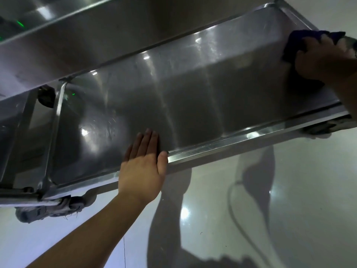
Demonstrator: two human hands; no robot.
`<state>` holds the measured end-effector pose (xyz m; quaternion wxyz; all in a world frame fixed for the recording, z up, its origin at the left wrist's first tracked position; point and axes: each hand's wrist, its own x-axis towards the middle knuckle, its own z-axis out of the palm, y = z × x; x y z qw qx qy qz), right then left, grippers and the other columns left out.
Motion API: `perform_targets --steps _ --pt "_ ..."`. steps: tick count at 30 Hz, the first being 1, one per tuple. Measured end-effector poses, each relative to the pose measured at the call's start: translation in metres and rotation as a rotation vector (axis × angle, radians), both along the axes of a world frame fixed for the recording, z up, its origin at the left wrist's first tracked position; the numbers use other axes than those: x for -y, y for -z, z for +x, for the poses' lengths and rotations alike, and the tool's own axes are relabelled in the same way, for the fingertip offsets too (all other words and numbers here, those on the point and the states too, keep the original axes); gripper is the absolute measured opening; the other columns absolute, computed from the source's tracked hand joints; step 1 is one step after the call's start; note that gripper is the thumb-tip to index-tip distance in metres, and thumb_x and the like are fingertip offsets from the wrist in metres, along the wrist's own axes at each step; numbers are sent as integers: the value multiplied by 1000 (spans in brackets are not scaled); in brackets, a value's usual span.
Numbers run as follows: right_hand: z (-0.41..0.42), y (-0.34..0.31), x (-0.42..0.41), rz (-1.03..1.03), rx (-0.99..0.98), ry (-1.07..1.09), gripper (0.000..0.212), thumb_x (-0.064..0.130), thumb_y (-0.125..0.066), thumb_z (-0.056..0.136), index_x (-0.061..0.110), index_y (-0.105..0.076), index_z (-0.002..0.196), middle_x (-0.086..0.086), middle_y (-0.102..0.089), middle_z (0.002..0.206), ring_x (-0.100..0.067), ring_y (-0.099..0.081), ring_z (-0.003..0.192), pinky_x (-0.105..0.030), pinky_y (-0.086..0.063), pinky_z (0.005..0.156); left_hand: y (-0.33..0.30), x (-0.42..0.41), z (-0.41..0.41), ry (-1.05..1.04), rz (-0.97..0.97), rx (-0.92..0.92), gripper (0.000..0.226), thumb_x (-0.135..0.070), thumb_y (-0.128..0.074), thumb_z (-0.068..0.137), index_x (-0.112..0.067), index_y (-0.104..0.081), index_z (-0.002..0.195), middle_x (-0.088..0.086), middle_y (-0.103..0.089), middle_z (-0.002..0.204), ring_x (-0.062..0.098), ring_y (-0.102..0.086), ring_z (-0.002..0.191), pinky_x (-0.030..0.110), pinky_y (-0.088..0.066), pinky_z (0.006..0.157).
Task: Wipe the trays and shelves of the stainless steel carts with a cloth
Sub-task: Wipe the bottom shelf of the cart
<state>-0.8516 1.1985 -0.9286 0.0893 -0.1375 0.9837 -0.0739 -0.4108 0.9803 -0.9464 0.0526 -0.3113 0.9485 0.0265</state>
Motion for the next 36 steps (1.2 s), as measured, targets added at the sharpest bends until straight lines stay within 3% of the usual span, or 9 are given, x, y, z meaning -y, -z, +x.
perform_targets --steps 5,10,12,16,19,21,27,32,36 --pt "23 12 -30 -26 -113 -151 67 55 -27 96 22 -37 153 -27 -39 154 -52 -38 138 -65 -30 113 1 0 1 -2 0 -2 73 -55 -4 100 -22 -22 163 -3 -20 171 18 -15 158 39 -17 128" --pt "73 16 -64 27 -74 -223 71 67 -17 89 38 -28 153 -10 -36 162 -40 -34 146 -59 -27 119 2 -1 -2 -14 15 2 71 -53 -5 100 -23 -15 164 -4 -12 172 16 -7 159 38 -11 129" --pt "106 17 -66 -13 -78 -248 73 64 -20 89 37 -35 154 -11 -40 161 -44 -42 141 -57 -34 115 2 -1 -2 -14 24 11 71 -53 -3 101 -24 -12 165 -4 -9 173 16 -4 159 38 -9 129" --pt "194 21 -26 -20 -106 -441 64 57 -15 102 33 -49 150 -7 -46 158 -38 -48 137 -55 -39 110 0 -1 -2 -18 37 6 67 -51 -4 104 -23 -10 165 -4 -6 173 17 -2 159 37 -7 129" --pt "264 25 23 -168 -177 -571 52 48 -35 101 31 -59 143 -8 -57 149 -38 -55 130 -51 -42 106 -2 0 -2 -20 63 10 65 -49 -11 106 -23 -9 165 -4 -3 173 16 1 159 36 -4 128" --pt "291 18 45 -167 -151 -622 51 49 -37 99 34 -55 145 -3 -58 148 -36 -52 132 -49 -40 108 -3 1 -2 -24 78 10 64 -48 -14 107 -23 -8 165 -4 -1 173 16 3 159 36 -3 128" --pt "271 10 26 -45 -217 -647 51 50 -28 106 34 -41 153 -1 -49 154 -31 -47 133 -46 -34 110 -7 3 -2 -22 132 22 65 -51 -15 107 -23 -6 165 -5 0 173 16 4 159 36 -1 128" --pt "232 3 -2 53 -308 -391 48 44 -37 102 20 -55 139 -17 -62 129 -44 -55 106 -51 -45 90 -14 7 -3 -26 216 56 66 -51 -19 108 -22 -3 165 -4 1 173 18 6 159 38 1 128" --pt "229 -17 3 271 -313 -541 46 42 -43 101 11 -62 128 -21 -66 110 -43 -62 95 -46 -52 78 -21 11 -6 -33 296 89 69 -53 -25 107 -24 -2 165 -6 4 173 18 7 159 37 4 127"
